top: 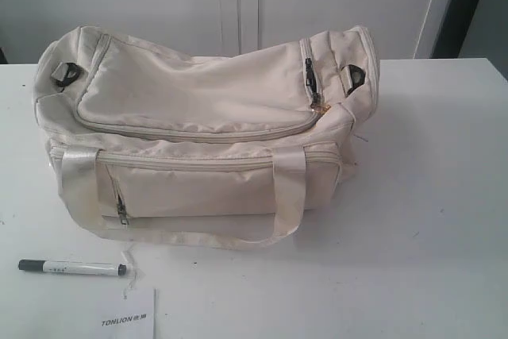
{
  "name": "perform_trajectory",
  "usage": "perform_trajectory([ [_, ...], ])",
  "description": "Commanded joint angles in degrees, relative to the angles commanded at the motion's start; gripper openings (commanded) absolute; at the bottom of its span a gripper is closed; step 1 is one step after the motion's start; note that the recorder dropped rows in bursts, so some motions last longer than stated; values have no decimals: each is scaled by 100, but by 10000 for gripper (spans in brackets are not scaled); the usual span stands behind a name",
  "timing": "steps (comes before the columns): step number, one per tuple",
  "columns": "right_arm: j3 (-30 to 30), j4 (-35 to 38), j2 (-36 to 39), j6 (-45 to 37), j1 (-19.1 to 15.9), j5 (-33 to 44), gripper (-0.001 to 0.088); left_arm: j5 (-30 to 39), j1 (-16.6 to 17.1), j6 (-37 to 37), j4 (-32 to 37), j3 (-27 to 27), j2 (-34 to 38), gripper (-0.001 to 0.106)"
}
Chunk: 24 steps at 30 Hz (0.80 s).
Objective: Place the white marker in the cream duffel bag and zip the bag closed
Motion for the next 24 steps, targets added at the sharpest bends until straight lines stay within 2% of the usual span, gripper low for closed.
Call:
perform_trajectory([
  [9, 0, 116, 0, 30, 0, -1593, 0, -242, 0, -42, 0, 0, 0, 0],
  [13, 0, 118, 0, 1086, 0, -2128, 0, -242, 0, -65, -235, 0, 0, 0],
  [15, 0, 118, 0, 1904, 0, -2209, 0, -242, 0, -65, -380, 0, 0, 0],
  [17, 0, 118, 0, 2193, 0, -2209, 0, -316, 0, -81, -549, 0, 0, 0],
  [21, -28, 104, 0, 2225, 0, -2153, 0, -639, 0, -81, -970, 0, 0, 0],
  [24, -184, 13, 0, 2193, 0, -2073, 0, -715, 0, -222, -1032, 0, 0, 0],
])
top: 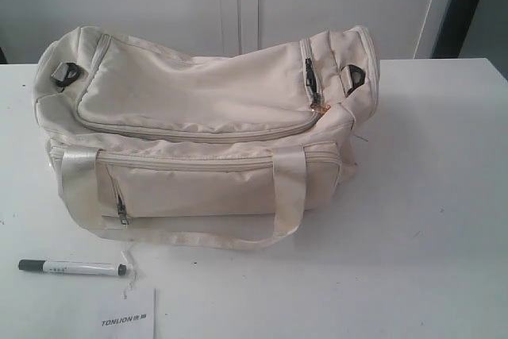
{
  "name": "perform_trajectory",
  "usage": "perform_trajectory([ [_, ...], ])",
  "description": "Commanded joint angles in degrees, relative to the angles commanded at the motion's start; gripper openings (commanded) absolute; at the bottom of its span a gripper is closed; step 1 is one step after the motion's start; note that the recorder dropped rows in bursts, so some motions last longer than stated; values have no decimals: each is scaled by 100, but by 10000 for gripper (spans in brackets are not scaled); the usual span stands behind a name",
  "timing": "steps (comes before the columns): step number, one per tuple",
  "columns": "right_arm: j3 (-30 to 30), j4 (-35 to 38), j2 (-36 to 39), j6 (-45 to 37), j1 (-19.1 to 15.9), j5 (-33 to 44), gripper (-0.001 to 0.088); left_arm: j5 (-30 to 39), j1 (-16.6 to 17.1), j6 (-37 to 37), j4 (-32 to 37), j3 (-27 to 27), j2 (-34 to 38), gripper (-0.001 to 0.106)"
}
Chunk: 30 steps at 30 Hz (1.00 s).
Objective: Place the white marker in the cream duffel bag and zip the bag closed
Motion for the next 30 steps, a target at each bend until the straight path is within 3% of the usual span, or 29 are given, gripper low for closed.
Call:
perform_trajectory([
  [7, -505, -44, 537, -564, 0, 226, 0, 0, 0, -339, 0, 0, 0, 0],
  [17, -1627, -537, 2122, -764, 0, 627, 0, -10, 0, -900, 0, 0, 0, 0],
  [24, -2488, -738, 3192, -858, 0, 1238, 0, -10, 0, -1205, 0, 0, 0, 0],
  [30, -3338, -721, 4013, -1261, 0, 2246, 0, -10, 0, -1336, 0, 0, 0, 0],
])
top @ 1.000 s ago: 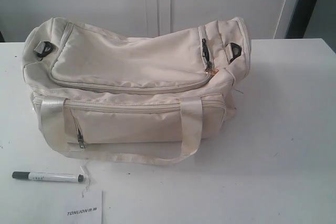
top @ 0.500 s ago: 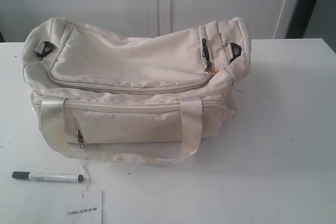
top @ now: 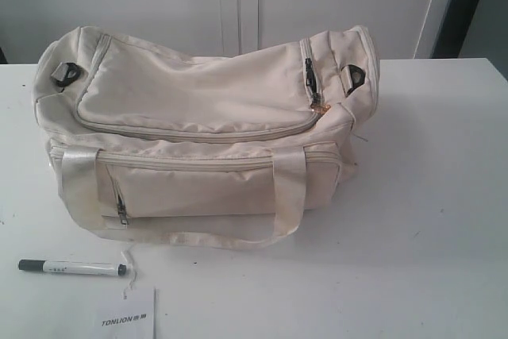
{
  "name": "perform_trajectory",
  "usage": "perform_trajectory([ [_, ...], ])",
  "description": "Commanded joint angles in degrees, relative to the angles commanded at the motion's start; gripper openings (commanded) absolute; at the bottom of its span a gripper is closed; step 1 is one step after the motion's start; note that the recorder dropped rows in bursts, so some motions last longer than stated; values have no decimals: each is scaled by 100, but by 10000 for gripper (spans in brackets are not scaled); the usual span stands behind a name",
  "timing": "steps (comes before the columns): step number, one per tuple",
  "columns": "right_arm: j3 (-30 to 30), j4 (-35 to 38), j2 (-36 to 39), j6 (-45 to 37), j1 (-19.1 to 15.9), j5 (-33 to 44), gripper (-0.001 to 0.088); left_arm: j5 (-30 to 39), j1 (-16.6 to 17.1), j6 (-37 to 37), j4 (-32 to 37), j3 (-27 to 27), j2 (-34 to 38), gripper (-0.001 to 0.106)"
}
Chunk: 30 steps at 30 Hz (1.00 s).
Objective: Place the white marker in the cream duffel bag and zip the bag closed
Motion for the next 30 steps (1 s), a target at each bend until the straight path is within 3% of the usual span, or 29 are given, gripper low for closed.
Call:
perform_trajectory([
  [7, -1001, 411, 961, -1056, 0, 1477, 0, 20, 0, -142, 0, 0, 0, 0],
  [15, -2026, 2389, 1979, -3072, 0, 2692, 0, 58, 0, -142, 0, 0, 0, 0],
  [26, -3130, 3305, 3205, -3596, 0, 3484, 6, 57, 0, -153, -126, 0, 0, 0],
  [30, -3512, 3498, 3587, -3766, 0, 3743, 123, 57, 0, -153, -126, 0, 0, 0],
])
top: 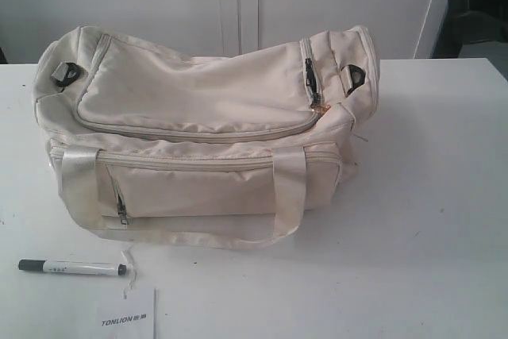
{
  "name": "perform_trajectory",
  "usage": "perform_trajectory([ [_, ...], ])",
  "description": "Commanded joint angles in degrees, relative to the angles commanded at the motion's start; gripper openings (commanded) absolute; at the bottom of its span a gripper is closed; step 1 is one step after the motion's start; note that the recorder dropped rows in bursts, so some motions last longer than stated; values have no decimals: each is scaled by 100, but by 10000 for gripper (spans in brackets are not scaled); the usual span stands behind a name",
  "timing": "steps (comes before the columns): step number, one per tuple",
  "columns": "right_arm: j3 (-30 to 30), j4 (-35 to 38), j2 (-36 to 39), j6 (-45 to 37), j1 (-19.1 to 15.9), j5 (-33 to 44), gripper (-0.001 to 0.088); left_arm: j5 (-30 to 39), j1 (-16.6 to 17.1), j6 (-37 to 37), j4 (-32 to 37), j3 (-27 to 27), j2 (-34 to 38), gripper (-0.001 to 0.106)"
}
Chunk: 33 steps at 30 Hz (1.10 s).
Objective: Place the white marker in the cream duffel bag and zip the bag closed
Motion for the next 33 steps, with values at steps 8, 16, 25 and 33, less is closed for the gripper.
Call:
perform_trajectory([
  [8, -615, 118, 730, -60, 437, 32, 557, 24, 0, 2, 0, 0, 0, 0],
  [16, -1216, 94, 1630, -22, 514, -284, 626, 24, 0, 2, 0, 0, 0, 0],
  [25, -1924, 94, 2685, 105, 514, -348, 602, 48, 0, 2, -11, 0, 0, 0],
  [33, -2356, 116, 3269, 256, 514, -479, 586, 70, 0, 2, -11, 0, 0, 0],
])
